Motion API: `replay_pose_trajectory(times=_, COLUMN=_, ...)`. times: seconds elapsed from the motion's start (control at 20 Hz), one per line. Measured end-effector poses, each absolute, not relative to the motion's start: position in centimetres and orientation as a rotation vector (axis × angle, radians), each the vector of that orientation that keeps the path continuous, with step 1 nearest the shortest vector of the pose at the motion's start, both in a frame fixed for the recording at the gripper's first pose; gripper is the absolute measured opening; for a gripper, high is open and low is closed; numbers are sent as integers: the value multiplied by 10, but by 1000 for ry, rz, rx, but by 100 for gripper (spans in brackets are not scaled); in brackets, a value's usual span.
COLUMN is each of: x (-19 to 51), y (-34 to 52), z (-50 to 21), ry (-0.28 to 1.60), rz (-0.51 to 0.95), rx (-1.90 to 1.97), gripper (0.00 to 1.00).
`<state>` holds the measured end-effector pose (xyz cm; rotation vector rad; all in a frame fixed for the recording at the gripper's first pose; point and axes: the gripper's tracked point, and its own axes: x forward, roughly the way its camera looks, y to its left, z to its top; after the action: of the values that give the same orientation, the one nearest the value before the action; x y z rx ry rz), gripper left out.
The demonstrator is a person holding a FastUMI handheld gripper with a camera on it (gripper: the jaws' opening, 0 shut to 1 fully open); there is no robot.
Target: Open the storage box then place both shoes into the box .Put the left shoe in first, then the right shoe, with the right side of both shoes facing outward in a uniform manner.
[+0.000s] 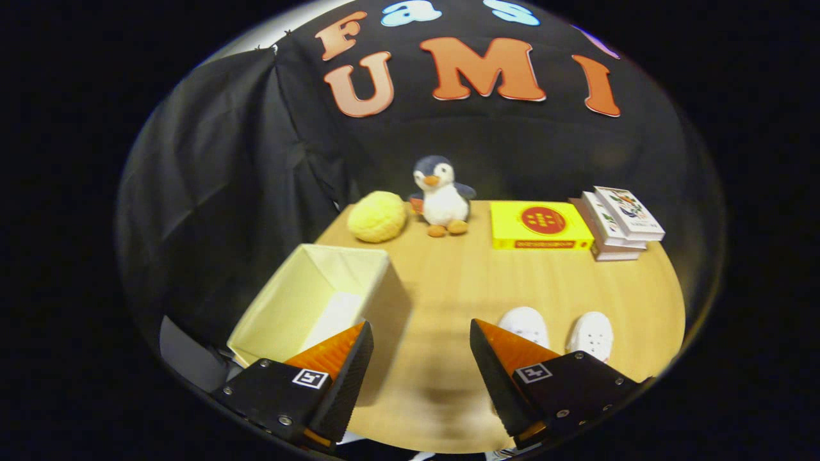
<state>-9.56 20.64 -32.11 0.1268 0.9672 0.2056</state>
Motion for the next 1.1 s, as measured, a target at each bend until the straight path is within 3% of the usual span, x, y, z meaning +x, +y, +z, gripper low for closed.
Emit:
replay_pose_trajectory(times=0.2, x=-129, y=129, z=-371, ry=1050, rz=100, rx=48, gripper=85)
replay_pose_trajectory(times=0.5, x=-162, y=75, z=-425, ry=1162, rz=103, rx=-46, gripper=73)
replay_pose_trajectory(times=0.8, x=-176, y=67, z=-455, ry=1260, rz=203, rx=-139, gripper=55)
replay_pose_trajectory(times=0.95, x=-179, y=70, z=-456, ry=1255, rz=275, rx=-190, gripper=53)
replay_pose_trajectory(times=1.1, x=-172, y=67, z=-465, ry=1237, rz=256, rx=-207, gripper=51)
